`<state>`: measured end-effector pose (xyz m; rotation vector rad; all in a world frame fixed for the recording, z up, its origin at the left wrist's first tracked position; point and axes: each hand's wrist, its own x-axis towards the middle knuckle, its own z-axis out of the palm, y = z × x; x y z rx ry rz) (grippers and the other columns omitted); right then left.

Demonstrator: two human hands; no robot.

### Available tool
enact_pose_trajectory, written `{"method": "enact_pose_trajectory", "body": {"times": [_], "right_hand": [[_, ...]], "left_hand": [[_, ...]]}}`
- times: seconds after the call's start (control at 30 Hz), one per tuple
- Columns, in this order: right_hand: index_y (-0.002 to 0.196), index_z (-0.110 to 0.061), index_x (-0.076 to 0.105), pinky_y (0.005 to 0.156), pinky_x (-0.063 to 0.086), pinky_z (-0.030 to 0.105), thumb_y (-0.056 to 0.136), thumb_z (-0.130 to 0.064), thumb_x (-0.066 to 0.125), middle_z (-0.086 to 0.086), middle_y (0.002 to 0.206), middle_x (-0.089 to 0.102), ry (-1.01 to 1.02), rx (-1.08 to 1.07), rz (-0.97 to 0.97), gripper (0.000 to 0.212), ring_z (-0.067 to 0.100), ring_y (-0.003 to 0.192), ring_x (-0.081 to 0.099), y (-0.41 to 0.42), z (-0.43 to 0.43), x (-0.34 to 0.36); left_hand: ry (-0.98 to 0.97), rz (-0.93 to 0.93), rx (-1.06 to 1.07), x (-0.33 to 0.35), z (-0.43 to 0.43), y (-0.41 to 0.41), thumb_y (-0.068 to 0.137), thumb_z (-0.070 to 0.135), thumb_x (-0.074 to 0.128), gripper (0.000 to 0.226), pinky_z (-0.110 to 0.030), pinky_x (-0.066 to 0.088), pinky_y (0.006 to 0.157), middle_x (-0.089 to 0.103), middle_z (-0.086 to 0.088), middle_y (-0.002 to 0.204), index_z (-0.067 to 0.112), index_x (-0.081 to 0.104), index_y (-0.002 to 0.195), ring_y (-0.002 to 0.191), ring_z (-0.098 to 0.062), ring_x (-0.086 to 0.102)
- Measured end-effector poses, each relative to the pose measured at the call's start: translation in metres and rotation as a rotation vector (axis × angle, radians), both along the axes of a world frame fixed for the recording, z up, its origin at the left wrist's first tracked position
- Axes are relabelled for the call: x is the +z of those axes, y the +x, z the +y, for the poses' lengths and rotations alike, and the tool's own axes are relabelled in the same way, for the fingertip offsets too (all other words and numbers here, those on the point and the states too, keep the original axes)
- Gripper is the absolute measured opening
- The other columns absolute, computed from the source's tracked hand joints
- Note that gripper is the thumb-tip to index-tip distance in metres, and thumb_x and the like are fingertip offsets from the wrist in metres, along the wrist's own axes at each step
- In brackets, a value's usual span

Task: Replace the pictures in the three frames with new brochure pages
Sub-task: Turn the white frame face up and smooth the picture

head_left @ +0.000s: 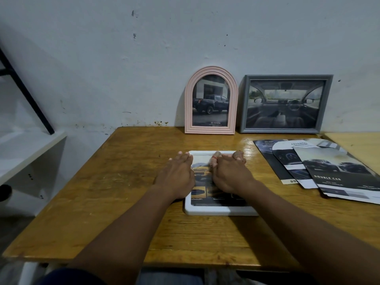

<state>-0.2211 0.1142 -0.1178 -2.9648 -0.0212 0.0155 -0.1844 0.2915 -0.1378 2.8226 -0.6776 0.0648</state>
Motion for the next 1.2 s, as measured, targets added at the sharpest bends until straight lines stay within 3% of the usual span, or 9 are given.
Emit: {"method": "enact_pose_trajectory", "body": {"times": [0.1, 0.17, 0.3, 0.43, 0.63, 0.8, 0.9, 1.03, 1.2], "right_hand": [[0.152, 0.006, 0.018, 0.121, 0.013, 0.048, 0.098, -0.039, 0.037, 0.025, 0.157, 0.027, 0.047, -0.125, 0.02, 0.073, 0.037, 0.146, 0.023, -0.005, 0.023, -0.007], [0.153, 0.006, 0.015, 0.122, 0.01, 0.049, 0.098, -0.04, 0.037, 0.025, 0.159, 0.021, 0.062, -0.134, 0.038, 0.075, 0.037, 0.149, 0.017, -0.006, 0.036, -0.005], [0.138, -0.007, 0.053, 0.116, 0.023, 0.045, 0.101, -0.033, 0.037, 0.017, 0.141, 0.053, 0.252, 0.045, -0.003, 0.047, 0.034, 0.135, 0.043, 0.003, 0.049, 0.001], [0.144, -0.026, 0.051, 0.113, 0.03, 0.035, 0.105, -0.03, 0.04, 0.008, 0.145, 0.052, 0.491, 0.189, 0.129, 0.041, 0.028, 0.134, 0.045, 0.003, 0.02, 0.009], [0.155, -0.029, 0.031, 0.122, 0.017, 0.037, 0.105, -0.025, 0.038, 0.005, 0.163, 0.023, 0.2, 0.324, 0.177, 0.05, 0.025, 0.151, 0.018, -0.005, -0.014, 0.011], [0.153, -0.012, 0.028, 0.12, 0.021, 0.043, 0.106, -0.031, 0.032, 0.013, 0.16, 0.027, 0.093, 0.244, 0.103, 0.051, 0.032, 0.149, 0.021, -0.027, -0.038, 0.002], [0.156, -0.005, 0.016, 0.122, 0.008, 0.043, 0.106, -0.036, 0.026, 0.016, 0.163, 0.017, 0.026, 0.167, 0.061, 0.059, 0.031, 0.152, 0.01, -0.042, -0.021, -0.008], [0.157, -0.007, 0.013, 0.122, 0.0, 0.044, 0.102, -0.043, 0.02, 0.016, 0.164, 0.013, 0.032, 0.09, 0.012, 0.066, 0.028, 0.153, 0.004, -0.047, 0.009, -0.015], [0.158, -0.018, 0.02, 0.124, 0.002, 0.04, 0.106, -0.029, 0.033, 0.003, 0.165, 0.016, 0.208, 0.323, 0.059, 0.055, 0.017, 0.153, 0.005, -0.046, 0.021, -0.003]], "left_hand": [[-0.014, 0.0, 0.006, -0.001, -0.001, 0.001, 0.108, 0.026, 0.03, 0.056, -0.04, 0.012, 0.125, 0.016, -0.005, 0.169, 0.011, 0.019, 0.161, 0.156, -0.02, 0.008], [-0.032, 0.017, -0.006, -0.002, 0.0, 0.001, 0.108, 0.024, 0.029, 0.055, -0.04, 0.01, 0.125, 0.015, -0.005, 0.169, 0.011, 0.019, 0.161, 0.156, -0.02, 0.007], [-0.078, 0.059, -0.025, -0.004, 0.002, 0.005, 0.109, 0.024, 0.029, 0.054, -0.04, 0.007, 0.126, 0.015, -0.005, 0.169, 0.012, 0.019, 0.161, 0.156, -0.019, 0.006], [-0.095, 0.052, -0.003, -0.005, 0.003, 0.002, 0.108, 0.023, 0.03, 0.055, -0.039, 0.006, 0.126, 0.015, -0.003, 0.169, 0.014, 0.019, 0.161, 0.156, -0.018, 0.005], [-0.01, 0.013, 0.014, -0.001, 0.002, -0.003, 0.108, 0.026, 0.029, 0.057, -0.038, 0.006, 0.124, 0.014, -0.004, 0.169, 0.012, 0.016, 0.162, 0.156, -0.019, 0.004], [0.035, 0.01, 0.028, -0.001, 0.001, -0.004, 0.109, 0.042, 0.014, 0.06, -0.041, 0.005, 0.126, 0.014, -0.002, 0.169, 0.014, 0.016, 0.162, 0.156, -0.019, 0.003], [0.058, 0.006, 0.023, -0.001, -0.001, -0.005, 0.106, 0.05, 0.004, 0.066, -0.045, 0.002, 0.126, 0.013, 0.0, 0.169, 0.018, 0.017, 0.162, 0.156, -0.019, -0.001], [0.032, 0.002, 0.029, -0.003, 0.0, -0.005, 0.105, 0.051, 0.003, 0.066, -0.046, 0.0, 0.126, 0.013, 0.002, 0.169, 0.02, 0.017, 0.162, 0.156, -0.02, -0.002], [0.025, 0.024, 0.028, -0.004, 0.0, -0.002, 0.106, 0.05, 0.005, 0.064, -0.046, -0.002, 0.126, 0.01, 0.004, 0.17, 0.022, 0.013, 0.163, 0.156, -0.019, -0.004]]}}
